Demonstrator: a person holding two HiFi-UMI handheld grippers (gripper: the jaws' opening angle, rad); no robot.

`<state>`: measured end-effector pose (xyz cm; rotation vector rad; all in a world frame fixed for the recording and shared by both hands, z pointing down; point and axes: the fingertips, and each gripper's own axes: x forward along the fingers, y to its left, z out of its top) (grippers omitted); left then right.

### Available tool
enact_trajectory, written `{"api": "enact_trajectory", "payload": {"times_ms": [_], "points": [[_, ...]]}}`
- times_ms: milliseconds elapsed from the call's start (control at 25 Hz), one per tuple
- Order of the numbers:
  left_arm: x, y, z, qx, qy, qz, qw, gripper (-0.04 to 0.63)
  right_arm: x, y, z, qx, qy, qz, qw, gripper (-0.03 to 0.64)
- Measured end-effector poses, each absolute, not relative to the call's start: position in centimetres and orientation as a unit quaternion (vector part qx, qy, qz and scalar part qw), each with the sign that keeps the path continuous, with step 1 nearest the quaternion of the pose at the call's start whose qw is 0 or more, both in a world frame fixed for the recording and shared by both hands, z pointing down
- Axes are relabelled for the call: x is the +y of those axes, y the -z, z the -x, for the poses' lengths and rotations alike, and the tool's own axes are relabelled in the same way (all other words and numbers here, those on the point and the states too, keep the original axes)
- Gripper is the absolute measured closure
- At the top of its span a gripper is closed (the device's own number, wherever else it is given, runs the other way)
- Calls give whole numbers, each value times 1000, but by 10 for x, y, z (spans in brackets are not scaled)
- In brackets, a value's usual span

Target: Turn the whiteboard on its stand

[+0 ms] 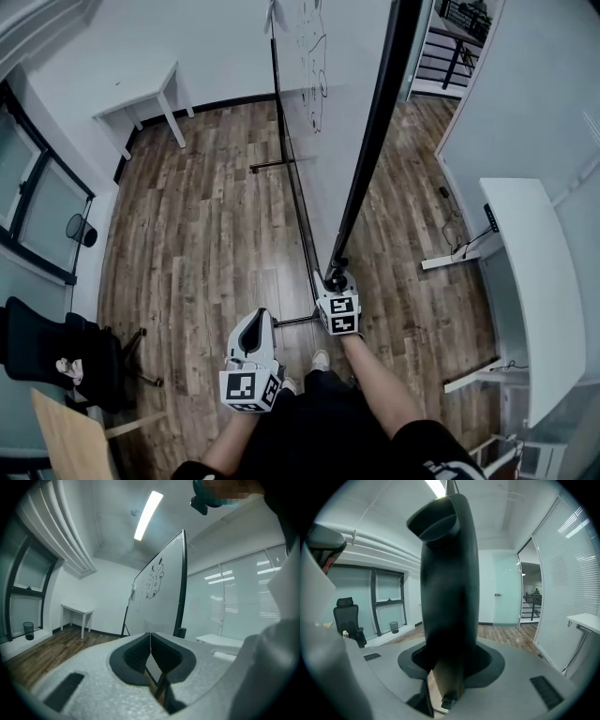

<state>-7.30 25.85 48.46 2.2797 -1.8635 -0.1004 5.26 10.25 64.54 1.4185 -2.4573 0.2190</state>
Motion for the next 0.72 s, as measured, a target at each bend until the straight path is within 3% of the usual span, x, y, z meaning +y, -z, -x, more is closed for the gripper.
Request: {"api": "enact_trajectory", "payload": {"times_ms": [720], "points": [[257,-491,61,-595,22,-795,114,577,150,-644,-82,-847,-78,-505,146,460]]}}
